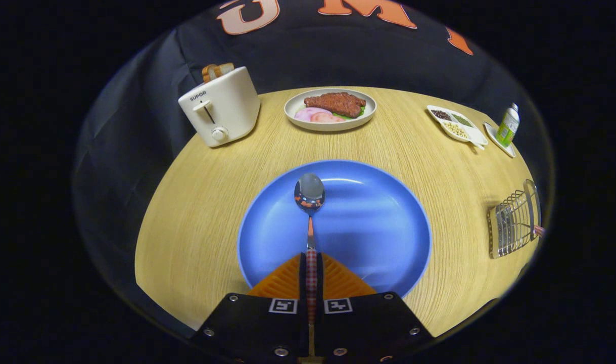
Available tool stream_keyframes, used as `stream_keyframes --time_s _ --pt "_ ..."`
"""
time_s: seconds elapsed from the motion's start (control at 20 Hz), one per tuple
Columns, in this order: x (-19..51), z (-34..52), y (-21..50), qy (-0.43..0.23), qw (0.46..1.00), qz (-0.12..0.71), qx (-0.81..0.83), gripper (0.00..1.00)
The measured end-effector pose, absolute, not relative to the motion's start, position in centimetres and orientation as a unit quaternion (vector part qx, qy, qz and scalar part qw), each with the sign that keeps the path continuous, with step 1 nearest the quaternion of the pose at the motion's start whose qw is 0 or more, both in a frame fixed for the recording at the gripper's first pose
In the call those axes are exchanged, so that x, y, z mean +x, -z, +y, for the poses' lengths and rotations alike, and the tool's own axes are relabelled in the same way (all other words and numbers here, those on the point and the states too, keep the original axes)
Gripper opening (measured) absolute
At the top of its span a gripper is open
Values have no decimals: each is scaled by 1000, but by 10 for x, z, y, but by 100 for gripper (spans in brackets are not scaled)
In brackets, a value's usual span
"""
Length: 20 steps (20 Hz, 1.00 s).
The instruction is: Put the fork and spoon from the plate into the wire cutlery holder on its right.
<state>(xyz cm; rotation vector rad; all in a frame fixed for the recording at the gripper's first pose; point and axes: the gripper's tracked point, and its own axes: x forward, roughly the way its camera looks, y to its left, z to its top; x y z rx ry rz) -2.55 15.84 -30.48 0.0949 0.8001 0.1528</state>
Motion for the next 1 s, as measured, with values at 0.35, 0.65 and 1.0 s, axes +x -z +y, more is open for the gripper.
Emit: stream_keyframes --time_s 0.35,0.65,1.0 --pt "-29 69 253 -25 926 373 53 5" --pt "-62 -29 236 26 903 423 73 5" --pt "-96 -101 228 44 870 489 43 5"
